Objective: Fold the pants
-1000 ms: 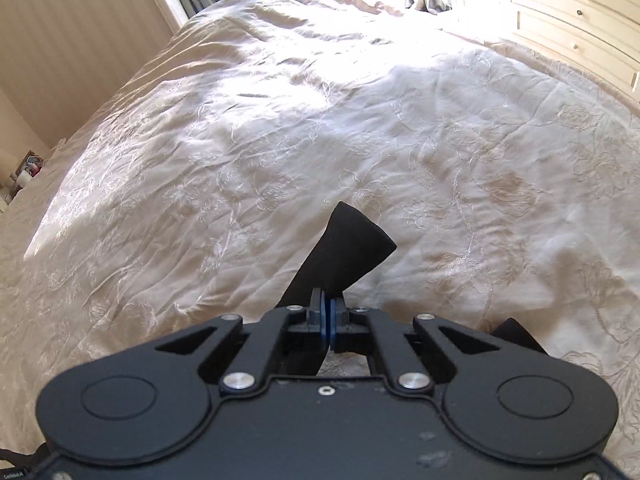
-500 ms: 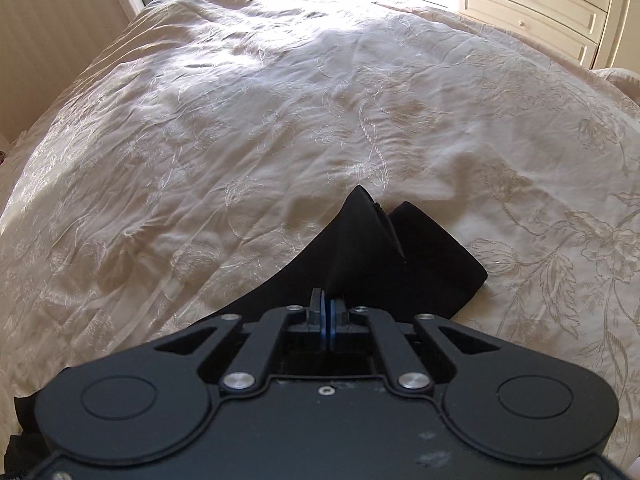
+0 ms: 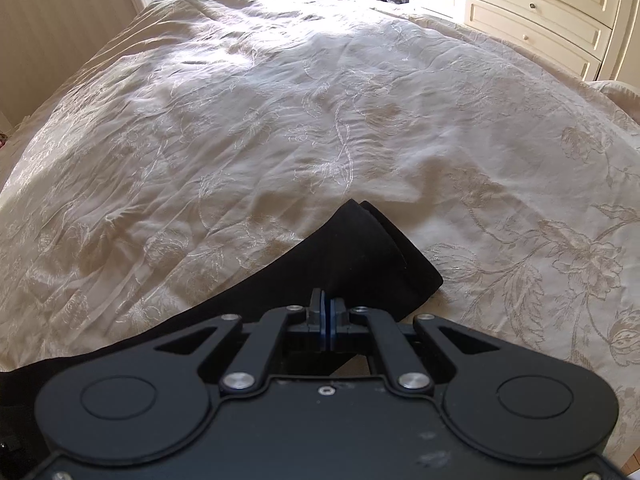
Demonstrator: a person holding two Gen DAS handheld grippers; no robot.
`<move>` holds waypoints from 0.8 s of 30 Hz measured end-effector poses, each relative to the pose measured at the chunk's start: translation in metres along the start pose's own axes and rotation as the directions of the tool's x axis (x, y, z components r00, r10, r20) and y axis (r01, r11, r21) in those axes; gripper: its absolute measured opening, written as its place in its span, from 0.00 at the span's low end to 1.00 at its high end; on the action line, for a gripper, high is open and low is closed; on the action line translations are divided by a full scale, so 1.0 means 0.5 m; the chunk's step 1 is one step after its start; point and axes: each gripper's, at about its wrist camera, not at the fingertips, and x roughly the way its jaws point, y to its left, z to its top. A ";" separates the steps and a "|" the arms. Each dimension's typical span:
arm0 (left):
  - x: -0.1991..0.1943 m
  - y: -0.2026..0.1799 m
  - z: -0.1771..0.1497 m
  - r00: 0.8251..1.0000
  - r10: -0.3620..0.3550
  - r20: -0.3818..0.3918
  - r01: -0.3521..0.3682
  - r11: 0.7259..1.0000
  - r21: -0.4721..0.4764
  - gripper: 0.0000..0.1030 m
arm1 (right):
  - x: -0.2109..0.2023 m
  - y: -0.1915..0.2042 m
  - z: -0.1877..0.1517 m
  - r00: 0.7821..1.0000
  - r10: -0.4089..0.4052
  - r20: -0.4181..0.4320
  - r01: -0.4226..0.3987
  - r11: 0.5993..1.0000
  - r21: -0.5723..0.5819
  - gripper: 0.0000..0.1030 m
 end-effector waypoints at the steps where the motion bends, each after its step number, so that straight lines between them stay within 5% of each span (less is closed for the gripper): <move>1: 0.001 -0.003 -0.004 1.000 0.005 -0.004 -0.005 1.000 -0.002 0.09 | 0.004 -0.010 0.005 1.000 0.001 -0.002 -0.001 1.000 0.005 0.03; 10: 0.025 -0.007 -0.037 0.998 0.039 -0.059 -0.043 0.997 -0.069 0.10 | 0.073 -0.034 0.006 0.997 -0.017 -0.076 0.011 0.997 -0.075 0.05; 15: 0.023 -0.002 -0.040 0.995 0.044 -0.084 -0.053 0.992 -0.117 0.11 | 0.083 -0.036 0.010 0.992 -0.049 -0.119 0.041 0.997 -0.071 0.18; 24: -0.009 -0.010 -0.083 0.994 0.054 -0.093 -0.066 0.989 -0.132 0.19 | 0.027 -0.012 0.032 0.998 -0.058 -0.024 0.054 0.990 -0.131 0.22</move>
